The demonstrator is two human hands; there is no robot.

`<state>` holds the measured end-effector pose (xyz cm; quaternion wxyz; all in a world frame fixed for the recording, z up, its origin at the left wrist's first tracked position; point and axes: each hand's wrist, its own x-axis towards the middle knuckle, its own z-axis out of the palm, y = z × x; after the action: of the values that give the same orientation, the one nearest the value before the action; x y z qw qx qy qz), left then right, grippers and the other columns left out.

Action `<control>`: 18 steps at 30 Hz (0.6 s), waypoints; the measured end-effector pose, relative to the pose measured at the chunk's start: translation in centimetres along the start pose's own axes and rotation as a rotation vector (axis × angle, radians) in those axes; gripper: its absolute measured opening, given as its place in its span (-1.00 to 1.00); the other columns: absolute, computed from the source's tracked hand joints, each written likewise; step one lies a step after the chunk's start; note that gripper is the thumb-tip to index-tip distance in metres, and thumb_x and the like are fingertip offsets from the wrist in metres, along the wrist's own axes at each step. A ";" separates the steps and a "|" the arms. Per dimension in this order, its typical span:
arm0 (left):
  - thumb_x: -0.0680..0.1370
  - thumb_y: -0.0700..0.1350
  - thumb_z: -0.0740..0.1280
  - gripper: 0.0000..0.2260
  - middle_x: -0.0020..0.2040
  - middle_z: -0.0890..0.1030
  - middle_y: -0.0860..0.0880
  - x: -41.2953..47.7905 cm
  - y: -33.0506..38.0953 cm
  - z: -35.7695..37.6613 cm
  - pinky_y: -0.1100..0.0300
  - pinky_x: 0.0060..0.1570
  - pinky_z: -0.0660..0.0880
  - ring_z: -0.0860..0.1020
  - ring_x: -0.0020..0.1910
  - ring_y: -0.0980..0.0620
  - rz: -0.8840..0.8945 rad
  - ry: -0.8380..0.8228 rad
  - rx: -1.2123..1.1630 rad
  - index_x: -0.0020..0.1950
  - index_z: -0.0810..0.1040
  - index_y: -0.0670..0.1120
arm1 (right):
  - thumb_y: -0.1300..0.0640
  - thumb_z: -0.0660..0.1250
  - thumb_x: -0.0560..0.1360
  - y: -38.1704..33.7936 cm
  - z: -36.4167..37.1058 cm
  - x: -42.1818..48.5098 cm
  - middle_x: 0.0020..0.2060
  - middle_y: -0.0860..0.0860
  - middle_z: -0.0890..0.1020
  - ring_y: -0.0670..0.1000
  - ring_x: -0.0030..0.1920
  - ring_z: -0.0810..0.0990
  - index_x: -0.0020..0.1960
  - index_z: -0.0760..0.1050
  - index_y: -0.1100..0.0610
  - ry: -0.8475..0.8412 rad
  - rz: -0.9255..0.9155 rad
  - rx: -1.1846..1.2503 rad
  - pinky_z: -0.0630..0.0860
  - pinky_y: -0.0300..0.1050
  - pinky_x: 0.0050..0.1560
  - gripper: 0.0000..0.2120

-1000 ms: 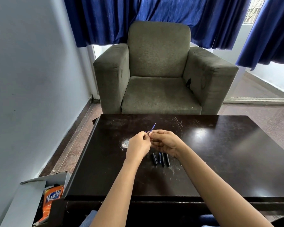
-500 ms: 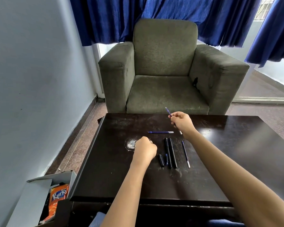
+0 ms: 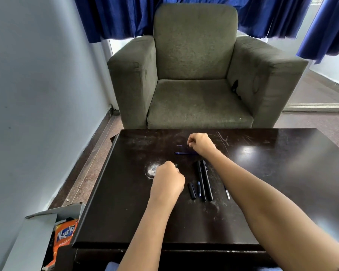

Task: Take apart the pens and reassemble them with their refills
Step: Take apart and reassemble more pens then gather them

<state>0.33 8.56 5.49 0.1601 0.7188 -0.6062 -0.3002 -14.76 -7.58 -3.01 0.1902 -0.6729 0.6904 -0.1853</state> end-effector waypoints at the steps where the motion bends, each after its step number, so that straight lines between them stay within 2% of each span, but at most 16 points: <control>1: 0.60 -0.23 0.14 -0.76 0.13 0.52 -0.15 -0.1 0.1 0.0 0.19 -0.18 0.40 0.50 -0.12 -0.05 0.003 0.007 0.004 0.21 0.49 -0.20 | 0.26 0.29 0.47 0.1 0.2 0.2 -0.11 0.11 0.66 0.15 -0.09 0.63 -0.12 0.59 0.09 -0.006 -0.003 -0.008 0.56 -0.04 -0.05 -0.87; 8: 0.61 -0.22 0.13 -0.74 0.18 0.50 -0.16 -0.2 0.3 0.1 0.14 -0.07 0.47 0.56 0.04 -0.10 -0.008 0.008 0.020 0.25 0.48 -0.18 | 0.25 0.29 0.47 0.3 2.2 0.8 -0.10 0.12 0.66 0.15 -0.07 0.63 -0.11 0.59 0.08 -0.068 -0.037 -0.025 0.58 -0.01 -0.01 -0.87; 18: 0.62 -0.21 0.13 -0.74 0.20 0.50 -0.15 -0.6 0.5 -0.1 0.13 -0.02 0.48 0.56 0.07 -0.10 -0.009 0.004 0.022 0.27 0.48 -0.17 | 0.27 0.27 0.49 0.7 2.6 0.6 -0.06 0.13 0.66 0.15 -0.01 0.61 -0.04 0.61 0.15 -0.027 -0.038 -0.008 0.56 0.01 0.00 -0.85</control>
<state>-0.02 9.04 5.98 0.1520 0.7239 -0.6058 -0.2931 -14.02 -8.17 -5.56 0.1933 -0.6892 0.6755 -0.1768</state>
